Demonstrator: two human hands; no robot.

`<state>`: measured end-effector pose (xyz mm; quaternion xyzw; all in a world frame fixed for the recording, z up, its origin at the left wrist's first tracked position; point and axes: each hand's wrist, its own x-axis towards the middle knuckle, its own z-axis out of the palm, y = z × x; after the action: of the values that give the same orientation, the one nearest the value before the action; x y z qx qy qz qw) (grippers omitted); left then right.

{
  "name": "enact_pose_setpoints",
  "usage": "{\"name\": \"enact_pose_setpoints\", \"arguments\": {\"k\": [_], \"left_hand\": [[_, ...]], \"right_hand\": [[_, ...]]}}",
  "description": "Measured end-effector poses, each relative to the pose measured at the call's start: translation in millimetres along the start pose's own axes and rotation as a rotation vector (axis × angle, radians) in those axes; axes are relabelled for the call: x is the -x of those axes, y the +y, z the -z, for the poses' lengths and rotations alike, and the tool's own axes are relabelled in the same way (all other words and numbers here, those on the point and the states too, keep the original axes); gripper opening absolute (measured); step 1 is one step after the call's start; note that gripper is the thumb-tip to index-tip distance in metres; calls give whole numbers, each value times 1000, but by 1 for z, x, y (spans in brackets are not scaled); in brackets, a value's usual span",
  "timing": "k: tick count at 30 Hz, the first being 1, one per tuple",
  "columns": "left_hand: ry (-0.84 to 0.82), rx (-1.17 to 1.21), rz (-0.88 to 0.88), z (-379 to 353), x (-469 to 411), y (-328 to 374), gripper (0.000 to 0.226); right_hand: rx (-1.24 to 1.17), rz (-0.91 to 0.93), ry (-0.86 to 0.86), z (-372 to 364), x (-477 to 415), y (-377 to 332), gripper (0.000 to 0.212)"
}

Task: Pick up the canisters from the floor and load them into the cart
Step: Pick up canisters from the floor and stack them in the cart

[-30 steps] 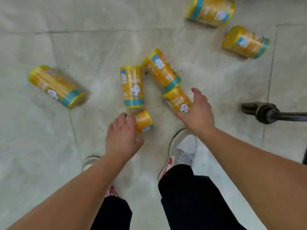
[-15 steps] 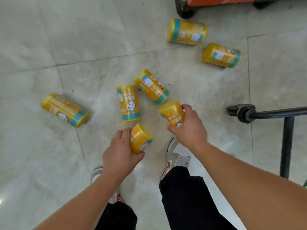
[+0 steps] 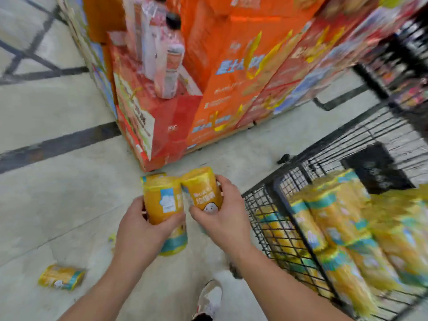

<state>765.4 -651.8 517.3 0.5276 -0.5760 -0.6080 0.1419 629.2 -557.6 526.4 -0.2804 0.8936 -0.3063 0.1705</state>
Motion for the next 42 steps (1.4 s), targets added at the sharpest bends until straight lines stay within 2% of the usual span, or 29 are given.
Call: {"name": "enact_pose_setpoints", "arguments": {"k": [4,6,9,13,18,24,27,31,34,37,42], "left_hand": [[-106,101,-78,-52,55,73,60],[-147,132,-121,-84,82,98,56],[-202,165,-127,-143,115,116,64],[-202,162,-80,-225,140,130,73],[-160,13,-44,-300,142,143,61],[-62,-415,43,-332,127,111,76],[-1,-550,41,-332,130,104,73],[-52,-732,19,-332,129,106,82],[-32,-812,-35,-328,130,108,68],[-1,-855,-129,-318,137,110,55],[58,-748,-215,-274,137,126,39]], "right_hand": [[5,35,129,109,11,-2,79],[35,59,175,158,18,13,79],[116,68,224,223,26,49,74],[167,31,238,294,11,111,73],[247,-57,191,353,-42,180,77],[427,-227,-65,360,-98,242,78],[491,-305,-183,344,-104,263,62],[528,-271,-226,335,-107,272,36],[535,-251,-219,336,-106,272,34],[531,-242,-176,337,-101,256,47],[501,-53,-27,324,-90,186,47]]}}
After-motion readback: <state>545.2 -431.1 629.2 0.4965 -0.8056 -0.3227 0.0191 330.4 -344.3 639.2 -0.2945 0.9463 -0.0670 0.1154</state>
